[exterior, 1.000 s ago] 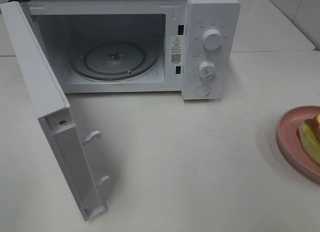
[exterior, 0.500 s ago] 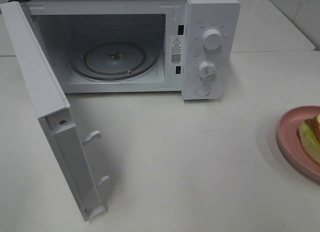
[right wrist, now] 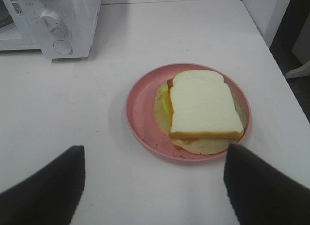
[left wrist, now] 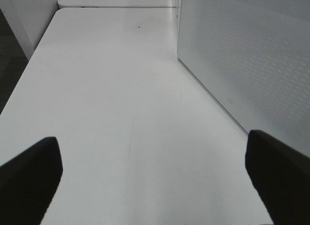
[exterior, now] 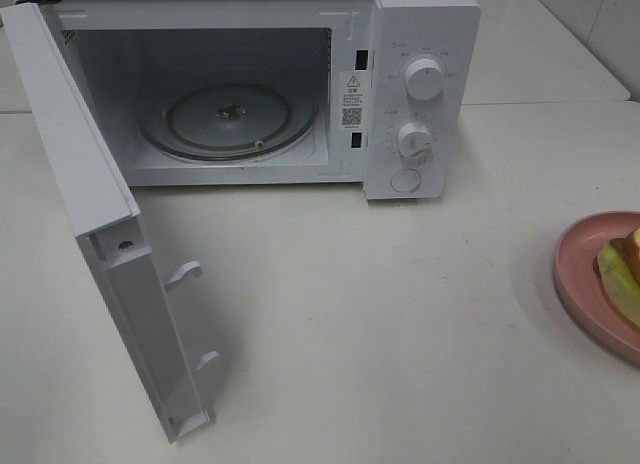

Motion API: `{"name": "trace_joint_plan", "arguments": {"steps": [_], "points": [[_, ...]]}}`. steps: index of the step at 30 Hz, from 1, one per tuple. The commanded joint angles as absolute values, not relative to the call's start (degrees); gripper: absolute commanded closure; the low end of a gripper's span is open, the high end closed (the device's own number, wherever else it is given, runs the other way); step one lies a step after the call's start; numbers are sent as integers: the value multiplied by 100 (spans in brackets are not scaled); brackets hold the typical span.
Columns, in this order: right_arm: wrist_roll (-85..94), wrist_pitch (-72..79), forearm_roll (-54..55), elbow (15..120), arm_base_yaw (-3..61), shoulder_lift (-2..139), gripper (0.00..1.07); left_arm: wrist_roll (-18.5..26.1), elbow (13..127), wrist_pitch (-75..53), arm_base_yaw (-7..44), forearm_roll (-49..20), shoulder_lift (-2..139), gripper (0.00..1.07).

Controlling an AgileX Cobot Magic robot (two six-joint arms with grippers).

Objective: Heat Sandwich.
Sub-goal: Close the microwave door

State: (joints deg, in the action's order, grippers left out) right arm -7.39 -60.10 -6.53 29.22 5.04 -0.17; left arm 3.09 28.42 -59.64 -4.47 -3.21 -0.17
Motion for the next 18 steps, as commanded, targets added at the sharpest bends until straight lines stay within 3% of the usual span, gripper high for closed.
{"name": "trace_joint_plan", "arguments": {"steps": [1,18], "points": [[-733,-5959,-630,2916,458,-178,31,315,2836,-5936,-418,-304,-138,10],[-733,-5959,-630,2916,458,-178,31,315,2836,-5936,-418,-304,-138,10]]}}
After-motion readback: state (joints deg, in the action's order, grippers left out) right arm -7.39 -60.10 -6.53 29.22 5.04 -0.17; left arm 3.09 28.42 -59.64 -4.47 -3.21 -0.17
